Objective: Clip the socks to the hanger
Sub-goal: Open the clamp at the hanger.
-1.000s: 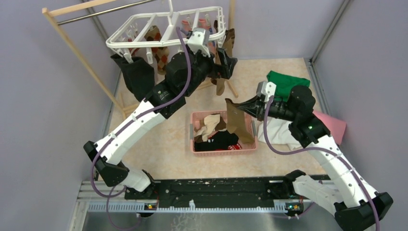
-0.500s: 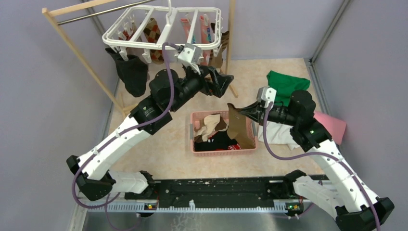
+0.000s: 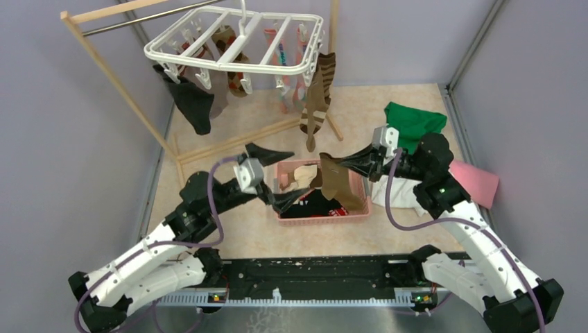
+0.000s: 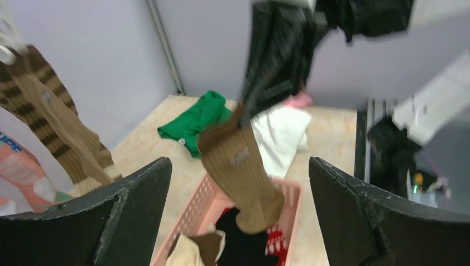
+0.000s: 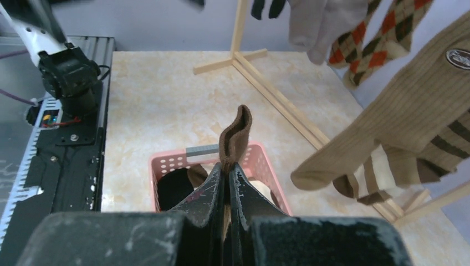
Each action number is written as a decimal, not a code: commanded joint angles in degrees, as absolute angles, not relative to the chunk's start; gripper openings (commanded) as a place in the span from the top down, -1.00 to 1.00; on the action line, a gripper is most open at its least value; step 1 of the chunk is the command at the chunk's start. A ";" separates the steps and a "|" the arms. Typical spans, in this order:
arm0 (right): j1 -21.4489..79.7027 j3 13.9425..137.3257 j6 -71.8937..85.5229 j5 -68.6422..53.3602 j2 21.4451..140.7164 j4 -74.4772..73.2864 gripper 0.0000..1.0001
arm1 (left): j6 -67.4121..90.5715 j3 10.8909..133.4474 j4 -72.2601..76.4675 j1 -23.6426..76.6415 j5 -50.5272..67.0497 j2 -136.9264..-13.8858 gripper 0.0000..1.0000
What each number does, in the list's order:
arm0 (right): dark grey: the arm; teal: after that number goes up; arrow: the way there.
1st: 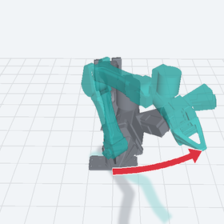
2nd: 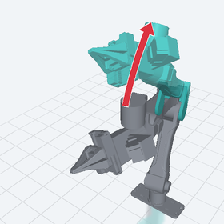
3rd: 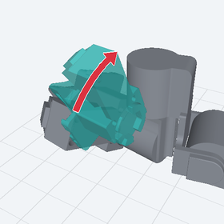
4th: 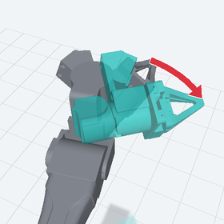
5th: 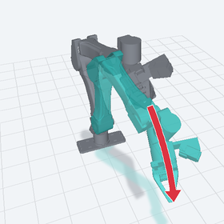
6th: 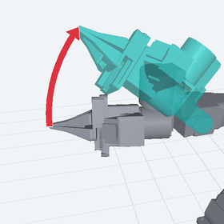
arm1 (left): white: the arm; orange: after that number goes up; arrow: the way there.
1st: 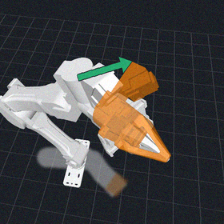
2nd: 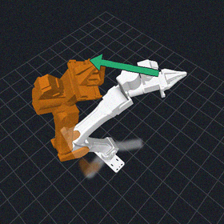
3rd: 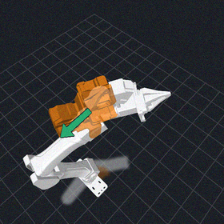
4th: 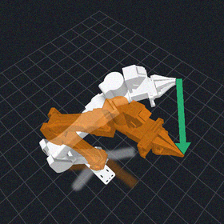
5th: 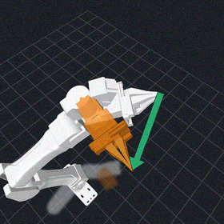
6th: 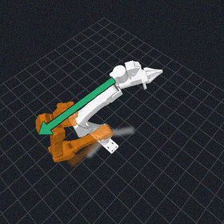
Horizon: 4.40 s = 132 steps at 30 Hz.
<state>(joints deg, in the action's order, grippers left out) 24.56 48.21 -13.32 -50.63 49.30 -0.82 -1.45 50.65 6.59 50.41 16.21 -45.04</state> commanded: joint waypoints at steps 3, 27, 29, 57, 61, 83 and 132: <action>24.15 47.57 -6.23 -60.89 52.07 16.78 1.00 | -18.21 29.99 28.34 50.62 25.70 -34.01 -0.98; 30.78 61.62 6.93 -63.41 70.06 38.65 1.00 | 16.38 46.43 47.89 35.17 41.55 -56.63 0.05; 30.75 61.59 8.34 -63.16 71.16 40.98 1.00 | 16.90 46.73 46.79 35.14 41.45 -56.60 0.17; 30.77 64.93 23.51 -60.26 75.64 54.65 1.00 | 17.13 37.73 52.82 33.52 30.36 -50.17 -0.06; 30.94 64.68 23.51 -59.63 75.41 54.10 1.00 | 19.38 38.15 55.97 33.49 31.32 -51.29 0.00; 31.18 66.01 24.52 -59.00 75.28 52.92 1.00 | 18.80 38.80 55.74 33.49 27.96 -53.37 0.28; 31.37 68.59 24.85 -58.10 77.68 51.15 1.00 | 22.85 37.94 65.01 31.58 27.17 -56.80 0.42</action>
